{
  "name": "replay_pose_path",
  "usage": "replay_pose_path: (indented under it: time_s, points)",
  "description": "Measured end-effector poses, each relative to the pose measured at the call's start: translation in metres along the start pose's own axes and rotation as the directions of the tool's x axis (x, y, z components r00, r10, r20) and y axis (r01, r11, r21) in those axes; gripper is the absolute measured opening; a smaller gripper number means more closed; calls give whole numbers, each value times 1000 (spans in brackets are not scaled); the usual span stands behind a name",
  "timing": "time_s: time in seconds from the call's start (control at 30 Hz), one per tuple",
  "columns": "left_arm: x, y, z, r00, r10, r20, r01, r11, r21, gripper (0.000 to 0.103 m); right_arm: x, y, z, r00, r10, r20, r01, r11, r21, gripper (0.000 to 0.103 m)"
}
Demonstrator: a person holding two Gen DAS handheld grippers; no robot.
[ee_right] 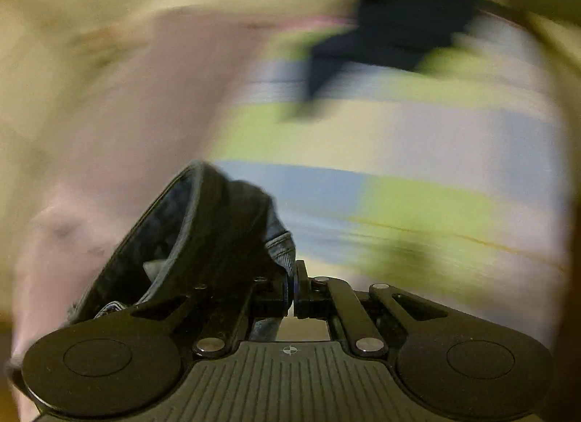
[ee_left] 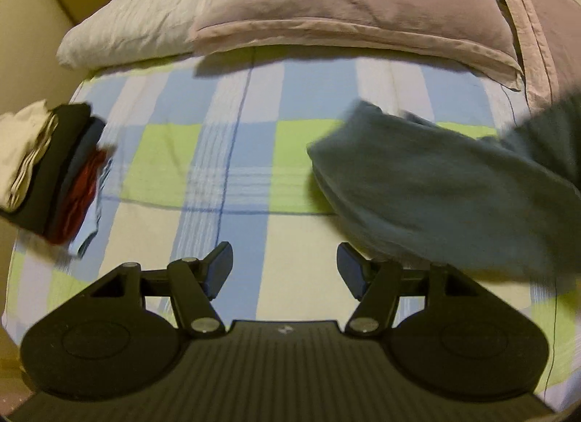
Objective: Fold clothes
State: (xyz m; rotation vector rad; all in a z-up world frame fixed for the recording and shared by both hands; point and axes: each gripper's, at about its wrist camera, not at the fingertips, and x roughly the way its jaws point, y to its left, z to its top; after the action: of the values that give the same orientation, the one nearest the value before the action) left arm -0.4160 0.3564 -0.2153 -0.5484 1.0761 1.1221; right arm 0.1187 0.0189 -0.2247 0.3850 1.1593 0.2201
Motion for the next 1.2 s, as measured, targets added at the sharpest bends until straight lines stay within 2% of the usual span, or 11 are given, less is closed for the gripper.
replay_pose_path:
  time_s: [0.07,0.17,0.33,0.57,0.73,0.83,0.9,1.0,1.1,1.17,1.2]
  points:
    - [8,-7,9,1000,-19,-7,19,1000,9,60,8,-34,6,993,-81,-86,90,991,103,1]
    - [21,-19,24,999,-48,-22,48,999,18,60,15,-63,3,983,-102,-155,125,981,147,1]
    - [49,-35,64,994,-100,-42,101,995,7,60,17,-36,-4,988,-120,-95,119,993,-15,1]
    - [115,-45,149,982,-167,-91,154,979,-132,64,31,-29,-8,983,-153,-106,151,988,-26,1]
    - [188,-64,182,945,-177,-275,146,981,-128,65,41,-24,-11,978,-176,-113,174,984,-34,1]
    - [217,-77,170,896,-179,-407,170,984,-58,50,42,-24,-14,977,-182,-115,178,983,-40,1]
    - [208,-63,162,895,-232,-381,208,973,-103,29,41,-26,-14,976,-181,-120,178,983,-36,1]
    - [190,-40,149,893,-313,-324,268,947,-177,14,40,-27,-14,976,-173,-130,172,985,-19,1]
    - [173,-17,137,884,-388,-261,328,912,-246,10,39,-19,-6,983,-117,-145,121,992,21,0]
    - [145,-4,150,898,-424,-116,379,881,-282,10,33,-1,9,994,4,-108,3,998,58,0]
    - [127,2,158,897,-441,-38,411,862,-296,10,31,8,17,994,63,-87,-57,996,75,0]
